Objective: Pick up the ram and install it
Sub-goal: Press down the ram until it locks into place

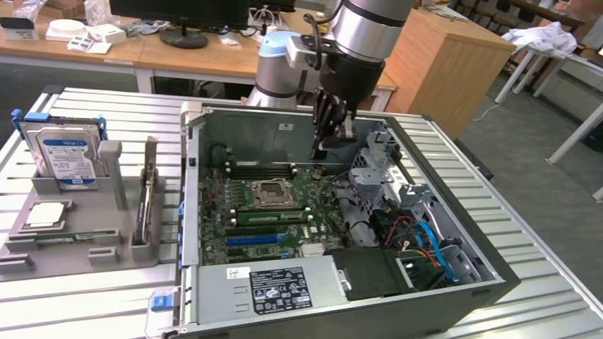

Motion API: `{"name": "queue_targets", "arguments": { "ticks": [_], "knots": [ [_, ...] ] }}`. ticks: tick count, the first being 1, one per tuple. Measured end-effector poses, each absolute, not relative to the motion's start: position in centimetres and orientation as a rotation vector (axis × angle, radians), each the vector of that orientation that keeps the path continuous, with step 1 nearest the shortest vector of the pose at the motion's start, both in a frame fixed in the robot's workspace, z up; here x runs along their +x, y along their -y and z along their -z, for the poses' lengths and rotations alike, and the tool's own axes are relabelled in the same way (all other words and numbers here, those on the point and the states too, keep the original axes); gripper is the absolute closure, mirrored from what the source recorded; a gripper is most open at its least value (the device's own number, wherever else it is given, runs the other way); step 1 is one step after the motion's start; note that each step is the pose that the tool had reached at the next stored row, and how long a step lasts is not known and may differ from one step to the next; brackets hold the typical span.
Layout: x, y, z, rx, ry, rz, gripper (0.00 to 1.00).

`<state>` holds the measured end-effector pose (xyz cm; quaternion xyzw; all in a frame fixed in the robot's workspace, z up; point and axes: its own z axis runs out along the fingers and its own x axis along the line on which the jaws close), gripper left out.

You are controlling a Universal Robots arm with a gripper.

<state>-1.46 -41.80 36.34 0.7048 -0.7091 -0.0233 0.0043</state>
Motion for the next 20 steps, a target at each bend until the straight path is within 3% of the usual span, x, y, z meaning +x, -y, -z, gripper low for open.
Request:
{"name": "queue_targets", "arguments": {
  "ticks": [20],
  "knots": [
    [-0.54,41.79,-36.06,2.208,2.221,0.073,0.89]
  ]
}}
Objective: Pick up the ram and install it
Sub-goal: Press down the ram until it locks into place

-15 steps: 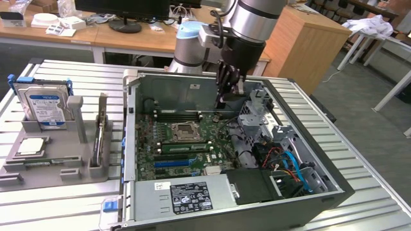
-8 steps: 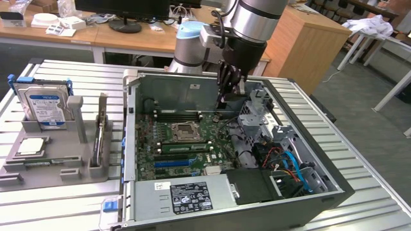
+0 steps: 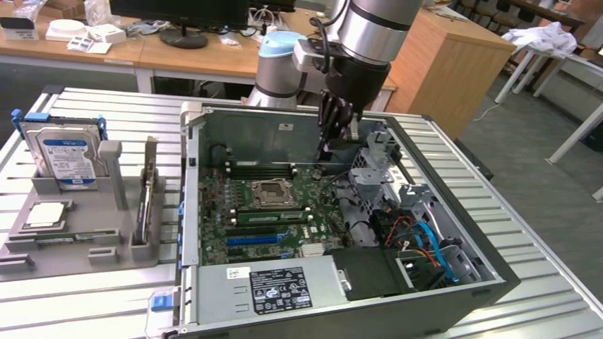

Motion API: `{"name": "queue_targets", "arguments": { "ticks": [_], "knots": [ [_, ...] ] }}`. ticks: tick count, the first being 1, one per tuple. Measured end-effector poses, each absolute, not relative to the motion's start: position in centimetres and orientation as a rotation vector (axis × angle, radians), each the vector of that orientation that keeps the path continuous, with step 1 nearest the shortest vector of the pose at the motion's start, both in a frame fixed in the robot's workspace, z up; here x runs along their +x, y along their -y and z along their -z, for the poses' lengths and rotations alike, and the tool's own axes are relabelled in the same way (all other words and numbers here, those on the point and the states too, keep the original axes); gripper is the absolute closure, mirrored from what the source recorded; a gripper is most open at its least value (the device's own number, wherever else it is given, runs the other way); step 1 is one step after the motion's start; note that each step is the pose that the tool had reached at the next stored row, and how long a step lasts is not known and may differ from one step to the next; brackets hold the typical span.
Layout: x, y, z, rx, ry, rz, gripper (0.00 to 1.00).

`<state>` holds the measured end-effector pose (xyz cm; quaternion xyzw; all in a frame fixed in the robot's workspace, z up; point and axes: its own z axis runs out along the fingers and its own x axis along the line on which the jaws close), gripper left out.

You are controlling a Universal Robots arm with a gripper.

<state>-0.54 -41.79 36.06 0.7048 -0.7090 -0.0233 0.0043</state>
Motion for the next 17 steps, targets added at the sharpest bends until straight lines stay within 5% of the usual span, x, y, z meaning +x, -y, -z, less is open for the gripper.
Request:
{"name": "queue_targets", "arguments": {
  "ticks": [17],
  "knots": [
    [-0.54,41.79,-35.24,2.208,2.221,0.073,0.89]
  ]
}}
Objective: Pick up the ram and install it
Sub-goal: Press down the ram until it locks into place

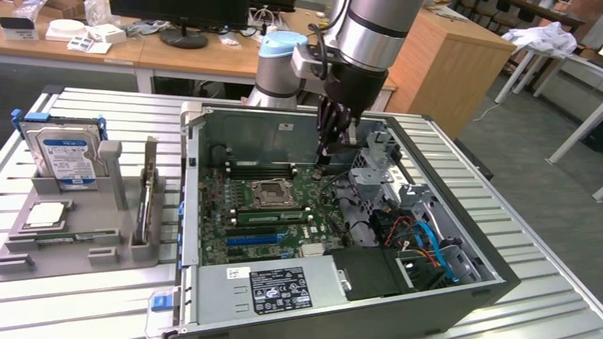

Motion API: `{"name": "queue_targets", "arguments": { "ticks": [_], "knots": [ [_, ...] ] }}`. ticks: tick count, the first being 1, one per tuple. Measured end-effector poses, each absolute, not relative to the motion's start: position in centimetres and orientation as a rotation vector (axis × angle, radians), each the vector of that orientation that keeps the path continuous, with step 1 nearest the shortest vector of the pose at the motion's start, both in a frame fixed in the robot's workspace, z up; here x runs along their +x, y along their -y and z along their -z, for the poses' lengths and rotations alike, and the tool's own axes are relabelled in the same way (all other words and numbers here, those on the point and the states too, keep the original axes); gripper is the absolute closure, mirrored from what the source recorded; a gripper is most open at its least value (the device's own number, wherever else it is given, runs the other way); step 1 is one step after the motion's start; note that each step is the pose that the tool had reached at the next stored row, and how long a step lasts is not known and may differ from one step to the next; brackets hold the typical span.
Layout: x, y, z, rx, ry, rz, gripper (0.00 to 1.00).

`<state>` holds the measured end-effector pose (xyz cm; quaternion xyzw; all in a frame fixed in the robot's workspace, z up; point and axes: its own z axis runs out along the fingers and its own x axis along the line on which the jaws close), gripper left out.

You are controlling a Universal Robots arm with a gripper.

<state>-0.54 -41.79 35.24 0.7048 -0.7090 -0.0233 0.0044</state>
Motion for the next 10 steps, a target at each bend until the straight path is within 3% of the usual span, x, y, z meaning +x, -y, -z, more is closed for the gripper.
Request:
{"name": "queue_targets", "arguments": {
  "ticks": [10],
  "knots": [
    [-0.54,41.80,-34.94,2.207,2.220,0.071,0.89]
  ]
}}
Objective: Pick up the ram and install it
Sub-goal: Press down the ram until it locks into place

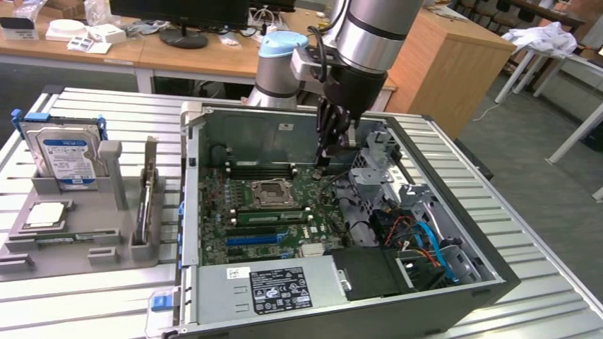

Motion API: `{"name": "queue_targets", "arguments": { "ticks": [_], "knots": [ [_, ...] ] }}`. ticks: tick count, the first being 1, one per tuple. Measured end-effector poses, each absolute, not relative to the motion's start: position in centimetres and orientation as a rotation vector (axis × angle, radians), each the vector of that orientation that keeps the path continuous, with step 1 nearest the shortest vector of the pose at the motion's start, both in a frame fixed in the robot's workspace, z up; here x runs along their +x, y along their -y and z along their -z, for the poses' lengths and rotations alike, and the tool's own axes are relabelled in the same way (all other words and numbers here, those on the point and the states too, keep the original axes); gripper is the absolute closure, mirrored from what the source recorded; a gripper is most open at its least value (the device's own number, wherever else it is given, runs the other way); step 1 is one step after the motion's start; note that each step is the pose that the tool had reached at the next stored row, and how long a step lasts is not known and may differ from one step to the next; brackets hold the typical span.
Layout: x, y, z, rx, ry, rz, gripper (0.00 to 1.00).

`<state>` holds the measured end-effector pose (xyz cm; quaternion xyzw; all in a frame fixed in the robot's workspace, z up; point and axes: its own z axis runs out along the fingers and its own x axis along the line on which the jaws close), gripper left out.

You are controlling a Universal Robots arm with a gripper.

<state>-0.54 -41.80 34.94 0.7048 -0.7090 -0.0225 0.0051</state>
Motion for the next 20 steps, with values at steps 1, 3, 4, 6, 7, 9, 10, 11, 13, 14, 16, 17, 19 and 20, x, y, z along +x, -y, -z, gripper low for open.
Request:
{"name": "queue_targets", "arguments": {
  "ticks": [1,3,4,6,7,9,10,11,13,14,16,17,19,20],
  "knots": [
    [-0.54,41.79,-34.91,2.207,2.220,0.070,0.89],
    [-0.54,41.79,-34.85,2.206,2.220,0.069,0.89],
    [-0.54,41.80,-34.81,2.206,2.220,0.069,0.89],
    [-0.54,41.79,-34.71,2.206,2.219,0.068,0.89],
    [-0.54,41.79,-34.66,2.206,2.219,0.068,0.89],
    [-0.54,41.79,-34.55,2.206,2.219,0.068,0.89],
    [-0.54,41.79,-34.49,2.206,2.219,0.068,0.89],
    [-0.54,41.79,-34.43,2.206,2.219,0.068,0.89],
    [-0.54,41.80,-34.31,2.206,2.219,0.068,0.89],
    [-0.54,41.79,-34.25,2.206,2.219,0.068,0.89],
    [-0.54,41.79,-34.13,2.206,2.219,0.068,0.89],
    [-0.54,41.79,-34.07,2.206,2.219,0.068,0.89],
    [-0.54,41.79,-33.96,2.205,2.219,0.067,0.89],
    [-0.54,41.79,-33.92,2.205,2.219,0.067,0.89]
  ]
}}
